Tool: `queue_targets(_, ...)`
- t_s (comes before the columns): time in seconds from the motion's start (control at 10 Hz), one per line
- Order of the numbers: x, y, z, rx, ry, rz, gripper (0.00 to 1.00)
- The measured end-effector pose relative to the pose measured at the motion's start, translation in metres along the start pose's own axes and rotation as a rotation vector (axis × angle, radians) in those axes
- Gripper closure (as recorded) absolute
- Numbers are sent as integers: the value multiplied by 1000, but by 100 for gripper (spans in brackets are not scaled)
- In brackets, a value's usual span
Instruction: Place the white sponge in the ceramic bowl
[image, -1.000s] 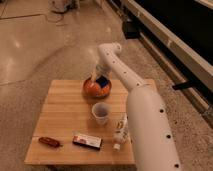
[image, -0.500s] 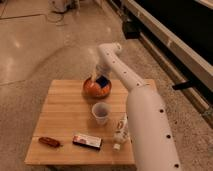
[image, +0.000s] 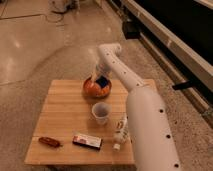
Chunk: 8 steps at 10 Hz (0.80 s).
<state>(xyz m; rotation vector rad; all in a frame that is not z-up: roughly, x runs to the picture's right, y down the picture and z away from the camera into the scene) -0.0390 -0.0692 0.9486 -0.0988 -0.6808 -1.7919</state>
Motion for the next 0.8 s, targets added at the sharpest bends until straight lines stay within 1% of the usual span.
queue_targets(0.1,0,0,0,0,0,0,21)
queue_targets(0.8,0,0,0,0,0,0,20)
